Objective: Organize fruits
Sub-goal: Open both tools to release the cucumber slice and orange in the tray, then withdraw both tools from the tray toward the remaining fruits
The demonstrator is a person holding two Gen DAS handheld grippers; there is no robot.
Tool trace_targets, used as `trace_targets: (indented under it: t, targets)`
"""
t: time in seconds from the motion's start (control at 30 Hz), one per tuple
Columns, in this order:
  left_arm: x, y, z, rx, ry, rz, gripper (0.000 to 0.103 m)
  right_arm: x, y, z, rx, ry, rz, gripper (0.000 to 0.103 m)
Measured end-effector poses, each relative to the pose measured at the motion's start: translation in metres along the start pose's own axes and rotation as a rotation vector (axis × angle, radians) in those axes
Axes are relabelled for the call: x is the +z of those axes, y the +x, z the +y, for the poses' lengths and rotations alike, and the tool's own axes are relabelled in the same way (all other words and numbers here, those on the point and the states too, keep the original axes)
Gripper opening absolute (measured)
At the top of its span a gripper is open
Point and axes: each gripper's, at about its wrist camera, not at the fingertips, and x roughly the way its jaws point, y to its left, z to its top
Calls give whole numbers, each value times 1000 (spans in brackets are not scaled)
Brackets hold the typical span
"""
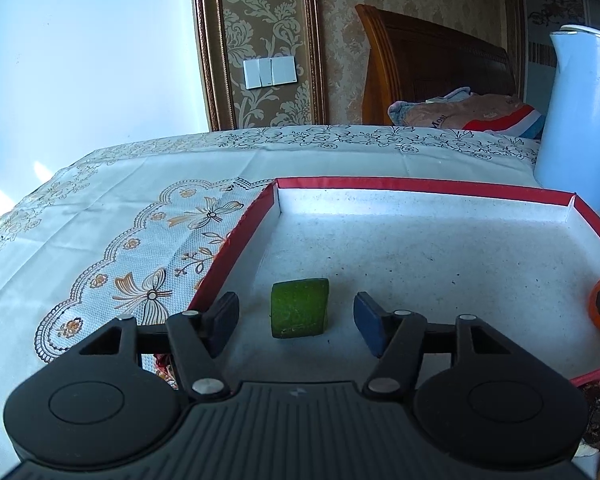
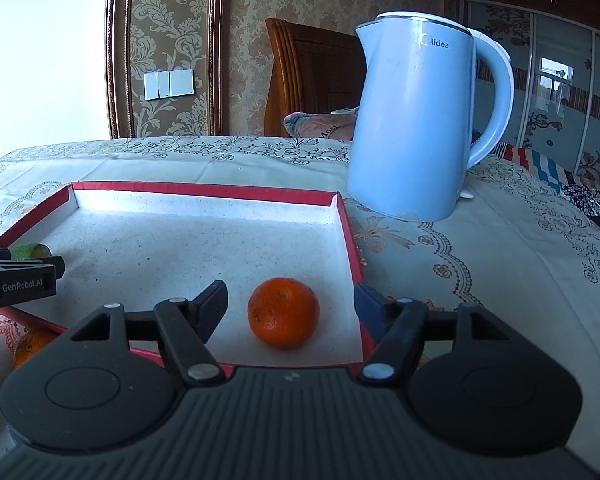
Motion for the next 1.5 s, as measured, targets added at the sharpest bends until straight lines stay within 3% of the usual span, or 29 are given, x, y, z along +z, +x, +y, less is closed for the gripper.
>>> trace_targets:
  t: [0.7, 1.5]
  targets:
    - [-1, -32, 12, -27, -52, -58, 63, -11, -42, -11, 8, 55, -108, 68]
    - [-53, -95, 30, -56, -33, -93, 63, -60, -104, -6, 66, 30, -116, 68]
